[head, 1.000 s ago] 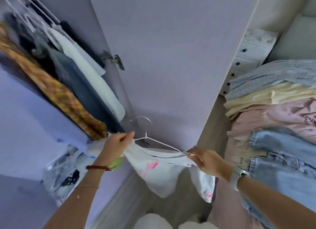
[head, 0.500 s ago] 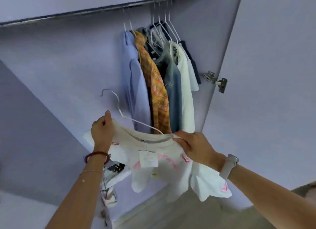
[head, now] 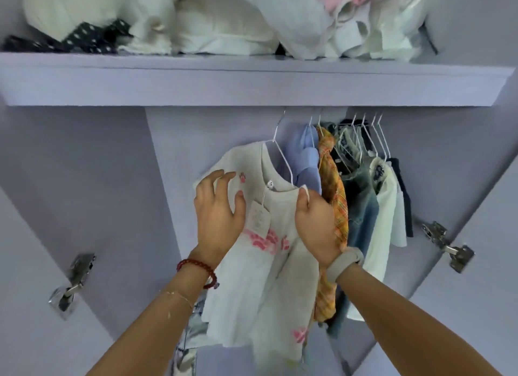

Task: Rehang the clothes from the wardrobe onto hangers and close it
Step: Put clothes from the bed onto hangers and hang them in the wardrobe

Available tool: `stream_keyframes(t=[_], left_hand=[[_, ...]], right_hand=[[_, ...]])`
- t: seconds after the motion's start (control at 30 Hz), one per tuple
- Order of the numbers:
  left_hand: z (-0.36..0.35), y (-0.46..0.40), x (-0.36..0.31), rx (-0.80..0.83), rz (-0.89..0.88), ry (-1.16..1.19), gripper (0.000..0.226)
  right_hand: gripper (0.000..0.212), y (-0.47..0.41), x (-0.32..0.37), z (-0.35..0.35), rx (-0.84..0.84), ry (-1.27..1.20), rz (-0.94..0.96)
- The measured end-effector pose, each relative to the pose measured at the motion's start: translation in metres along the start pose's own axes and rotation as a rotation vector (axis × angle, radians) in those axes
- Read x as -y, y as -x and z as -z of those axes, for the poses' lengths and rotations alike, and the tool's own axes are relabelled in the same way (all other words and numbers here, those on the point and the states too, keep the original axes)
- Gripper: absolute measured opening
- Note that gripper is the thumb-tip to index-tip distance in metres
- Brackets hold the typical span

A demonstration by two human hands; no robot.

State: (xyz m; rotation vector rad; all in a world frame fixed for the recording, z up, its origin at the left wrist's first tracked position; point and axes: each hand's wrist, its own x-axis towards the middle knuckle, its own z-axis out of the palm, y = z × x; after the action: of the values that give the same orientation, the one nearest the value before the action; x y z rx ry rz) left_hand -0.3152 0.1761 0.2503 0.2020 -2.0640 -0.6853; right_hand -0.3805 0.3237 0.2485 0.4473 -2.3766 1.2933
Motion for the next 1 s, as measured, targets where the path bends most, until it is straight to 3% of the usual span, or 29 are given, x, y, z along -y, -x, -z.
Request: stream_keyframes(t=[0.17,0.27,0.43,0.67,0.77,0.87,1.0], left_hand=[[0.002,-0.051,-0.045,-0.192,-0.277,-0.153,0.044],[0.0,-0.075,-0.055,-0.203,-0.341,-0.288,0.058],[-0.011,-0.087,-0.051,-0.145,-0.309,-0.469,0.076],[-0.016,-0.088,-0.045,-0.141,-0.316,-0.454,0.079],[-0.017,-0.083,-0.046,-0.13,-0.283,-0.407,0.075],[-0.026,-0.06,-0.043,-0.11,-0.239,-0.324,0.069],[-0.053,-0.001,-0.036,0.065,-0.151,-0.194,0.065]], right_hand=[[0.033,-0.049,0.008,-0.011,-0.144,0.003,0.016],[0.036,-0.073,0.003,-0.022,-0.181,0.106,-0.035],[0.034,-0.091,-0.019,-0.036,-0.108,0.22,-0.138],[0.037,-0.087,-0.039,-0.031,0.07,0.252,-0.192],[0.043,-0.074,-0.038,-0.015,0.109,0.186,-0.099],[0.049,-0.043,-0.045,0.006,0.022,0.177,0.061],[0.047,0.009,-0.068,0.037,-0.026,0.247,0.189]])
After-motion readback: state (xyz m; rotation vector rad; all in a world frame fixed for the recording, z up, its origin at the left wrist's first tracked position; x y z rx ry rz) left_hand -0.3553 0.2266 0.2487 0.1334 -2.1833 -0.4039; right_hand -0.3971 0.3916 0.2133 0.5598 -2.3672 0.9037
